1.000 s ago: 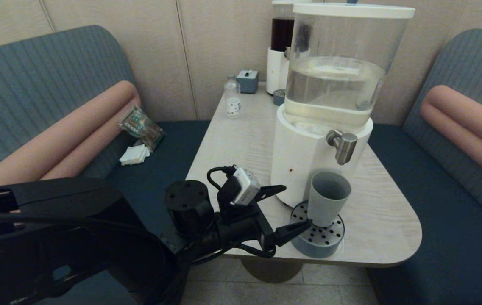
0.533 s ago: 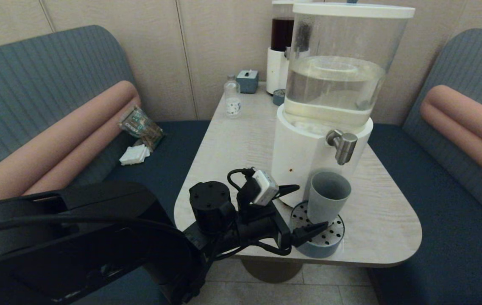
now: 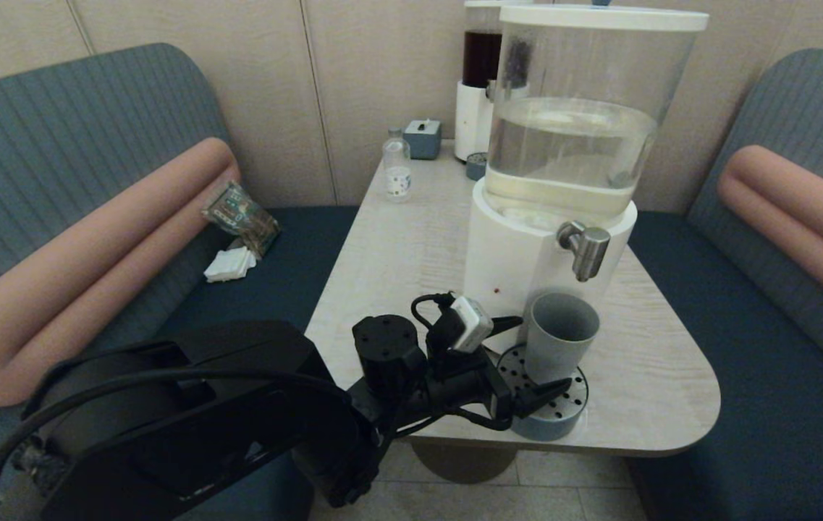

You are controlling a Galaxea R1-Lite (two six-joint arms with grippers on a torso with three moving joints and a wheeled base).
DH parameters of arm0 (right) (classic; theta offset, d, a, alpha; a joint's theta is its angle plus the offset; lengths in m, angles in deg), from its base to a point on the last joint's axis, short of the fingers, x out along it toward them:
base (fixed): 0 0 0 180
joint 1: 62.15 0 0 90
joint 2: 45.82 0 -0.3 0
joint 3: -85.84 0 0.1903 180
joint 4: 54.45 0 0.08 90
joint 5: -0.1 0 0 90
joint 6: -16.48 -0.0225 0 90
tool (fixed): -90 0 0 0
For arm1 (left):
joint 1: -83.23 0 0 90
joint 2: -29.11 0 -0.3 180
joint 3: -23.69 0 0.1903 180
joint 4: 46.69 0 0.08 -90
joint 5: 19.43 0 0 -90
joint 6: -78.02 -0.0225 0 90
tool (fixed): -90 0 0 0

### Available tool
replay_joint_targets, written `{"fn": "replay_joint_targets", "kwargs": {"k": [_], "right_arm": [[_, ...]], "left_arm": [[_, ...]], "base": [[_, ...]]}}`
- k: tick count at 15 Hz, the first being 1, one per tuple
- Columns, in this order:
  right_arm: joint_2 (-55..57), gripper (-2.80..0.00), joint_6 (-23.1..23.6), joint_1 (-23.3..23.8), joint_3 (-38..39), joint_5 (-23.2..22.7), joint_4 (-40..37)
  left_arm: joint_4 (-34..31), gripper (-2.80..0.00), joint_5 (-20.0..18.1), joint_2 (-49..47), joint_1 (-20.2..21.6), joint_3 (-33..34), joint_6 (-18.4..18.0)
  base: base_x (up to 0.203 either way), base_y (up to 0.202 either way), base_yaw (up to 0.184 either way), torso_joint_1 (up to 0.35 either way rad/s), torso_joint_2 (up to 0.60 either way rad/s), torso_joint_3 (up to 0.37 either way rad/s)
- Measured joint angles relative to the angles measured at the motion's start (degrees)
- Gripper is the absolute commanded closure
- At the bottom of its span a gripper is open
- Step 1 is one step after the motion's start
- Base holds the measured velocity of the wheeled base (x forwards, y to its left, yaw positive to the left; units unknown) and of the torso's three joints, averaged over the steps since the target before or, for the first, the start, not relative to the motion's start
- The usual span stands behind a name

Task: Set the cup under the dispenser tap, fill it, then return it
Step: Place the cup next to the water dispenser

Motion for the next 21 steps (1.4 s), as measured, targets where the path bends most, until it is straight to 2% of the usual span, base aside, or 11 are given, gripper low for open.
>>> {"fn": "replay_joint_targets", "kwargs": {"k": [10, 21], "right_arm": [[0.0, 0.0, 0.0, 0.0, 0.0, -0.03, 0.0], [0.0, 0.0, 0.01, 0.0, 0.0, -0.02, 0.01]], "left_arm": [[-1.67, -2.8, 0.18, -5.38, -0.12, -8.55, -0.16], [-6.04, -2.8, 2.2, -8.1, -0.22, -16.4, -0.29]], "base": [[0.0, 0.0, 0.0, 0.0, 0.0, 0.0], [0.0, 0.0, 0.0, 0.0, 0.0, 0.0]]}}
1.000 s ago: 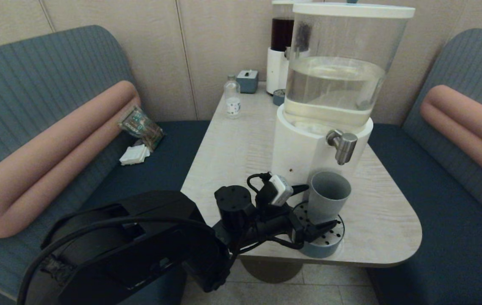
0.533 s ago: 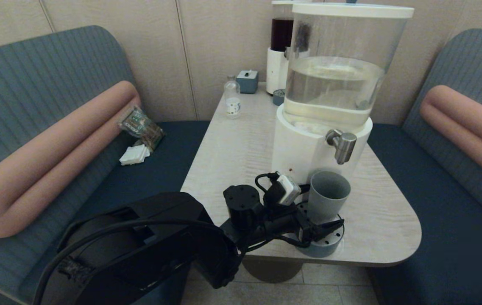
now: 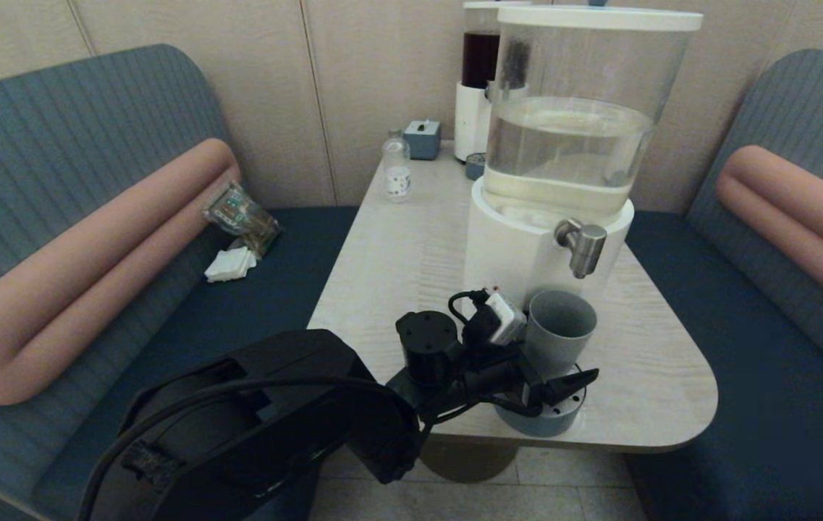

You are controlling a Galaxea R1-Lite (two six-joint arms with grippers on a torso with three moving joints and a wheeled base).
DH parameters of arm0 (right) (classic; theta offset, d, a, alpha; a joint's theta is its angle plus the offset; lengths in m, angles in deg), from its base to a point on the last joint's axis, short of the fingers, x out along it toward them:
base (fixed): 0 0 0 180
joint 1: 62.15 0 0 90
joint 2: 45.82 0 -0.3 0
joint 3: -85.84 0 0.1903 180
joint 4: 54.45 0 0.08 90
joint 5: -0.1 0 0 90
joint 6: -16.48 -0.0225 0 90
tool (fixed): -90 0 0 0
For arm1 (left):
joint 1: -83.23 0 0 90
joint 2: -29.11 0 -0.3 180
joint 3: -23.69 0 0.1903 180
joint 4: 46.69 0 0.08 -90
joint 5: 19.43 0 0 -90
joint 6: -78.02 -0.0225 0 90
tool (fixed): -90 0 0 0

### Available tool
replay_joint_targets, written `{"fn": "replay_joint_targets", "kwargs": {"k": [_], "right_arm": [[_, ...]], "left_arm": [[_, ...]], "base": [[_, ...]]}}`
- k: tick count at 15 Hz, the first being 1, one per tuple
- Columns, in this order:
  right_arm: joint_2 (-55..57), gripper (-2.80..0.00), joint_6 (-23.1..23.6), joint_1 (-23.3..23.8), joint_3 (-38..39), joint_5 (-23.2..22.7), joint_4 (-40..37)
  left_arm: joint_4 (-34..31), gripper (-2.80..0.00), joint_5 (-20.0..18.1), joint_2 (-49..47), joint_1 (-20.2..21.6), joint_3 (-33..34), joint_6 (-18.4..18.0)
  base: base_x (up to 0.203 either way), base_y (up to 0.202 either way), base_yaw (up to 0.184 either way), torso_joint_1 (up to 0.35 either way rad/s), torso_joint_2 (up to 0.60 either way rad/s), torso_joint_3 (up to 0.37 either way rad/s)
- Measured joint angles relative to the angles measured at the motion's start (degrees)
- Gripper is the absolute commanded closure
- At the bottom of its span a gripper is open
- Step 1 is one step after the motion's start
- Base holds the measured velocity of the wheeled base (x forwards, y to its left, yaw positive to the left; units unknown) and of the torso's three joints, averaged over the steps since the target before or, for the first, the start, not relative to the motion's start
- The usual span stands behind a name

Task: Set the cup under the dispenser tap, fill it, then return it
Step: Place the cup next to the water dispenser

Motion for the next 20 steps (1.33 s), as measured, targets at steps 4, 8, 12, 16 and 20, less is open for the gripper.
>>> {"fn": "replay_joint_targets", "kwargs": {"k": [4, 8, 12, 16, 20], "right_arm": [[0.0, 0.0, -0.01, 0.0, 0.0, 0.0, 0.0], [0.0, 0.0, 0.0, 0.0, 0.0, 0.0, 0.0], [0.0, 0.0, 0.0, 0.0, 0.0, -0.01, -0.01], [0.0, 0.0, -0.01, 0.0, 0.0, -0.04, -0.01], [0.0, 0.0, -0.01, 0.0, 0.0, 0.0, -0.01]], "left_arm": [[-0.09, 0.0, 1.68, -0.65, -0.09, -1.92, -0.02], [-0.15, 0.0, 1.98, -0.83, 0.02, -2.14, 0.02], [-0.24, 0.0, 1.91, -0.36, -0.12, -1.54, 0.07], [-0.05, 0.0, 1.9, 3.59, -0.15, 4.09, 0.09], [0.84, 0.0, 1.76, 10.73, 0.02, 13.61, 0.09]], "base": [[0.0, 0.0, 0.0, 0.0, 0.0, 0.0], [0.0, 0.0, 0.0, 0.0, 0.0, 0.0], [0.0, 0.0, 0.0, 0.0, 0.0, 0.0], [0.0, 0.0, 0.0, 0.0, 0.0, 0.0], [0.0, 0.0, 0.0, 0.0, 0.0, 0.0]]}}
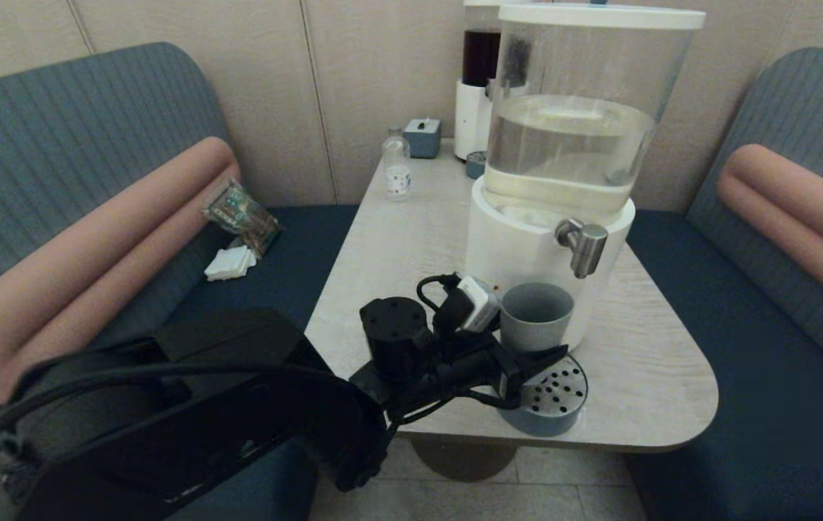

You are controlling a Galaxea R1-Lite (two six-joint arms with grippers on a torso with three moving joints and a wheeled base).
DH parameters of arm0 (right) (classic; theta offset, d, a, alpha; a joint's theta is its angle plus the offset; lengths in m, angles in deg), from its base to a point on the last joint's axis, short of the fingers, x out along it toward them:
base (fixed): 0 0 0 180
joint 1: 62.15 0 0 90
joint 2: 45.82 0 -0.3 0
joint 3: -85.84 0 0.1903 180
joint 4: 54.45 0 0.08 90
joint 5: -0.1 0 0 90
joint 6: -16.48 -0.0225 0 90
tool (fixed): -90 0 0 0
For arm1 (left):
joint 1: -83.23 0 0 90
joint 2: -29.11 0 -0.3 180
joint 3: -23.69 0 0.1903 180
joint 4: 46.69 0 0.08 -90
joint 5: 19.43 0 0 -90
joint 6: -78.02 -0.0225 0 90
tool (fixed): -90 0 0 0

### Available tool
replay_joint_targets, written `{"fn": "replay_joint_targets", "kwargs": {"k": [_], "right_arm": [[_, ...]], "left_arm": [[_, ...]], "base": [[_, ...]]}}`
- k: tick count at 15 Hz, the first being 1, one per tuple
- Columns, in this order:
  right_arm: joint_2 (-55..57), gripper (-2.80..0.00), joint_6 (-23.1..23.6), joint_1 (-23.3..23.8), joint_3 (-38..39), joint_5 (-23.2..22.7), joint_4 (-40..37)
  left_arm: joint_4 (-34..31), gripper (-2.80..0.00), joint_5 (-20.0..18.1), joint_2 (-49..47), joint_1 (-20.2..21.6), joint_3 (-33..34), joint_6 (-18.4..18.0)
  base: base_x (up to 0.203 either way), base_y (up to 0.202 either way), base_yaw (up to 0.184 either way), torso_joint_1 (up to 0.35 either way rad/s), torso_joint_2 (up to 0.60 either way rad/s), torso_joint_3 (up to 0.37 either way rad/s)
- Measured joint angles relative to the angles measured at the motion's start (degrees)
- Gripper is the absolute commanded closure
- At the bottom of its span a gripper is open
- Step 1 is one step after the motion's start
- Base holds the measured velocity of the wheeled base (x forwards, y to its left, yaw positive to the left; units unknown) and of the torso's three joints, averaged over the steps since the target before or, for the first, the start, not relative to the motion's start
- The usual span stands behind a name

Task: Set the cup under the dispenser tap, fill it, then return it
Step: Place the cup next to the water dispenser

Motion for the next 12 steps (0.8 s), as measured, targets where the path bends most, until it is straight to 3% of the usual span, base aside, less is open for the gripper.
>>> {"fn": "replay_joint_targets", "kwargs": {"k": [3, 6, 12], "right_arm": [[0.0, 0.0, 0.0, 0.0, 0.0, 0.0, 0.01], [0.0, 0.0, -0.02, 0.0, 0.0, 0.0, 0.01], [0.0, 0.0, 0.01, 0.0, 0.0, 0.0, 0.01]], "left_arm": [[3.53, 0.0, -0.06, 5.0, 2.74, 6.93, 0.24], [6.34, 0.0, -0.32, 8.17, 8.92, 11.35, 0.43], [6.59, 0.0, -2.8, 8.4, 21.87, 11.04, 0.63]], "base": [[0.0, 0.0, 0.0, 0.0, 0.0, 0.0], [0.0, 0.0, 0.0, 0.0, 0.0, 0.0], [0.0, 0.0, 0.0, 0.0, 0.0, 0.0]]}}
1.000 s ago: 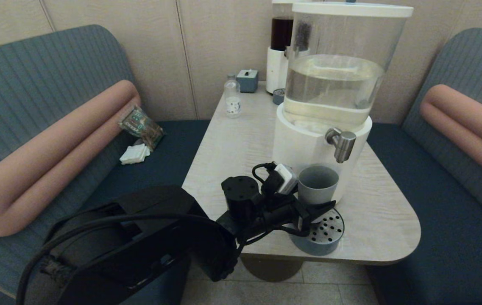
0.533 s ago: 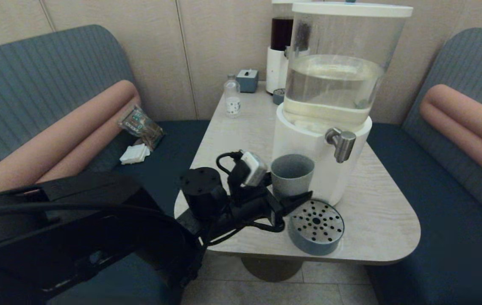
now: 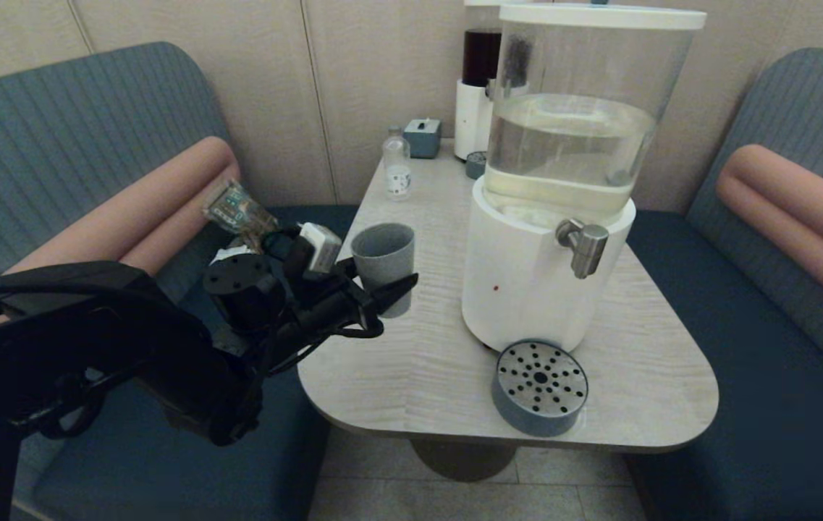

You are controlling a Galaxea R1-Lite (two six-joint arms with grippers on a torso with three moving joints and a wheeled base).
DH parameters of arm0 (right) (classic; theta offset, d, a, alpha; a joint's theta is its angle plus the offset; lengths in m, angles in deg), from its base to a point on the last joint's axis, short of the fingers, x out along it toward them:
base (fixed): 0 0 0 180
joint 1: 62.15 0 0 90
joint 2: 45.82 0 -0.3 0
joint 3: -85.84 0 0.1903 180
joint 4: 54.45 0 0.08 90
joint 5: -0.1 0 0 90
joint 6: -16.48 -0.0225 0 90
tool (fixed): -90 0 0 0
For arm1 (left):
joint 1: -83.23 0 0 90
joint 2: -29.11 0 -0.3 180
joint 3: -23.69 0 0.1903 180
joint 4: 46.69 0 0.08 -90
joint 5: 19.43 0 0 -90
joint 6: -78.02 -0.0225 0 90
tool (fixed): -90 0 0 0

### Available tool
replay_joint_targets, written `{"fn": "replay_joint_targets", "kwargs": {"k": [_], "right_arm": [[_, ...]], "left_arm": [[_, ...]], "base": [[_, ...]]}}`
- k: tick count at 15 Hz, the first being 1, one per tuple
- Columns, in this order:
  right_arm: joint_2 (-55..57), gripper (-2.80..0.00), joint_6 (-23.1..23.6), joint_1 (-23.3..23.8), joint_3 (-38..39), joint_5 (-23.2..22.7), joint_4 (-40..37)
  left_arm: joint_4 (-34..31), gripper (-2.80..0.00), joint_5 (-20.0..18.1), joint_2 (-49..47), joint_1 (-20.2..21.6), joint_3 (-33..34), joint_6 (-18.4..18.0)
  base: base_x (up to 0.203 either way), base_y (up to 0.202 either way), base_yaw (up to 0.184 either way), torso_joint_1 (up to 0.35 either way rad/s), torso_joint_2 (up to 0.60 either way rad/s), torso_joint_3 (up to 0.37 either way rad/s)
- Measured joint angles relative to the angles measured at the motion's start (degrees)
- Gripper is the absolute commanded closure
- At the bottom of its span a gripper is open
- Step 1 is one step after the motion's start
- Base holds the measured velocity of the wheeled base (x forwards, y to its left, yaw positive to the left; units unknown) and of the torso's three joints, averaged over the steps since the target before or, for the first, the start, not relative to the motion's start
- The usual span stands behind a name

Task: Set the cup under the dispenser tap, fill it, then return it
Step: Place the cup next to the water dispenser

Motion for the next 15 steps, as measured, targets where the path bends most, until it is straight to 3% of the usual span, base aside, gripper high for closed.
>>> {"fn": "replay_joint_targets", "kwargs": {"k": [6, 15], "right_arm": [[0.0, 0.0, 0.01, 0.0, 0.0, 0.0, 0.0], [0.0, 0.0, -0.01, 0.0, 0.0, 0.0, 0.0]], "left_arm": [[0.0, 0.0, -0.22, -8.49, 5.48, -10.31, -0.29], [-0.04, 0.0, -0.51, -21.44, 6.16, -21.38, -0.03]], "base": [[0.0, 0.0, 0.0, 0.0, 0.0, 0.0], [0.0, 0.0, 0.0, 0.0, 0.0, 0.0]]}}
